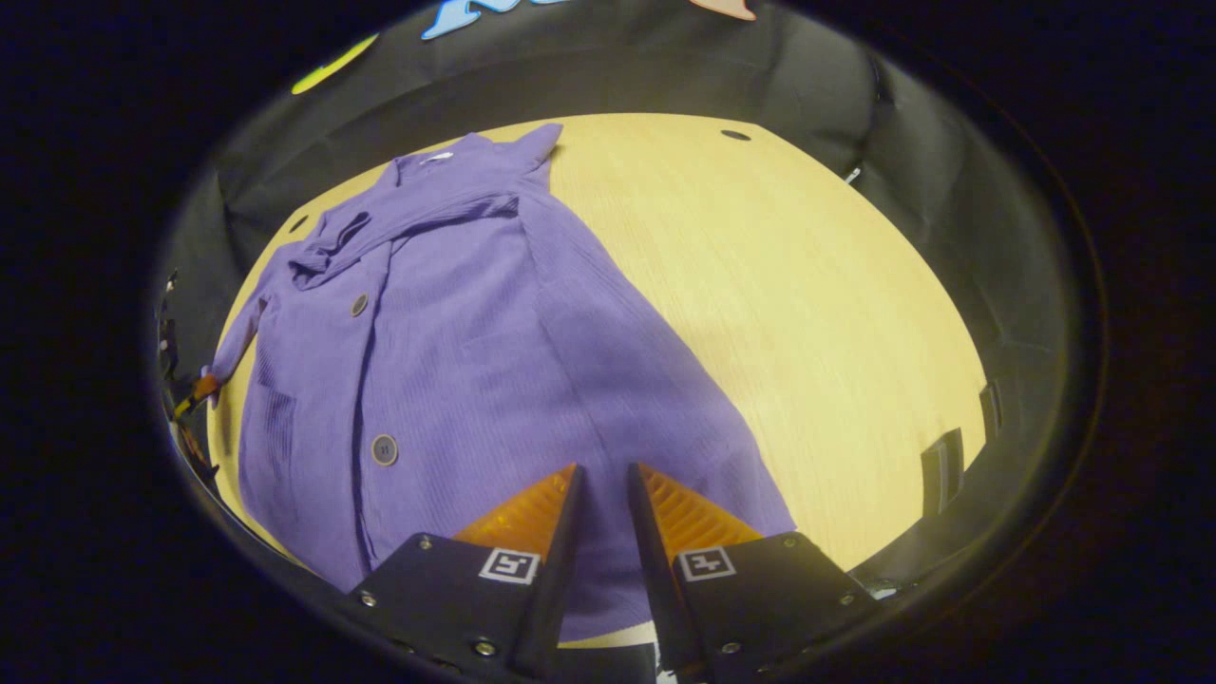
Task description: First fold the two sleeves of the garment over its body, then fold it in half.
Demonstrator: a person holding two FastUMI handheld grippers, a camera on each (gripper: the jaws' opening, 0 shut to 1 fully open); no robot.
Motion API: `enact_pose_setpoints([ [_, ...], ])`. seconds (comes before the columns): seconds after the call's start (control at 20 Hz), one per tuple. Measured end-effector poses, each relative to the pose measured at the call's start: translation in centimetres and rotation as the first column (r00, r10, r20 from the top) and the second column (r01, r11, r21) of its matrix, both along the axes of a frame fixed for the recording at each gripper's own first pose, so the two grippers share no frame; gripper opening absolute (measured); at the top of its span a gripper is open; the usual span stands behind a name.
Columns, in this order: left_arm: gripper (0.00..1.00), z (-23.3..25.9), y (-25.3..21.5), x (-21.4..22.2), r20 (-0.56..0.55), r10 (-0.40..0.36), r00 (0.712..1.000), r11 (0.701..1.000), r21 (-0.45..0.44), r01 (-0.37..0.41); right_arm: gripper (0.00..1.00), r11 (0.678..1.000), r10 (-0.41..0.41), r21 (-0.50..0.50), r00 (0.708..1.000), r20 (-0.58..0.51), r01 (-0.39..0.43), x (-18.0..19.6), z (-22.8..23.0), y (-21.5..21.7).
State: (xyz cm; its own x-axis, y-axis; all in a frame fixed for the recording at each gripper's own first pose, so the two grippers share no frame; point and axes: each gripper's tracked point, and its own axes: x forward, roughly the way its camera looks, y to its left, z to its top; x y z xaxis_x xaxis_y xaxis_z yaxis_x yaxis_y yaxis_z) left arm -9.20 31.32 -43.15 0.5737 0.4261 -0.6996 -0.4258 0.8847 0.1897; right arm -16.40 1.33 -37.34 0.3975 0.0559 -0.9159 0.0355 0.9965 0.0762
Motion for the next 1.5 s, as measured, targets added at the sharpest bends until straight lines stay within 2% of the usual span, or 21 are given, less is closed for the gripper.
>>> enact_pose_setpoints([
  [0.35,0.07,5.0,-5.4,7.2,0.105,-0.115,0.988,0.993,-0.024,0.118,0.4,0.999,-0.021,0.039,1.0,0.014,0.021,-0.1,0.0,0.0],
  [0.6,0.07,8.4,-12.0,13.5,0.186,-0.192,0.964,0.976,-0.063,0.207,0.4,0.997,-0.032,0.068,0.999,0.022,0.03,-0.1,0.1,-0.1],
  [0.9,0.07,10.8,-21.9,19.0,0.241,-0.296,0.924,0.942,-0.087,0.325,0.4,0.991,-0.057,0.127,0.998,0.027,0.053,0.0,0.1,-0.1],
  [1.15,0.07,11.7,-29.1,22.0,0.261,-0.35,0.9,0.914,-0.116,0.389,0.4,0.986,-0.053,0.161,0.998,0.026,0.048,0.1,0.2,-0.2],
  [1.5,0.07,11.2,-37.3,23.4,0.256,-0.415,0.873,0.875,-0.149,0.46,0.4,0.978,-0.035,0.205,0.999,0.026,0.029,0.2,0.2,-0.2],
])
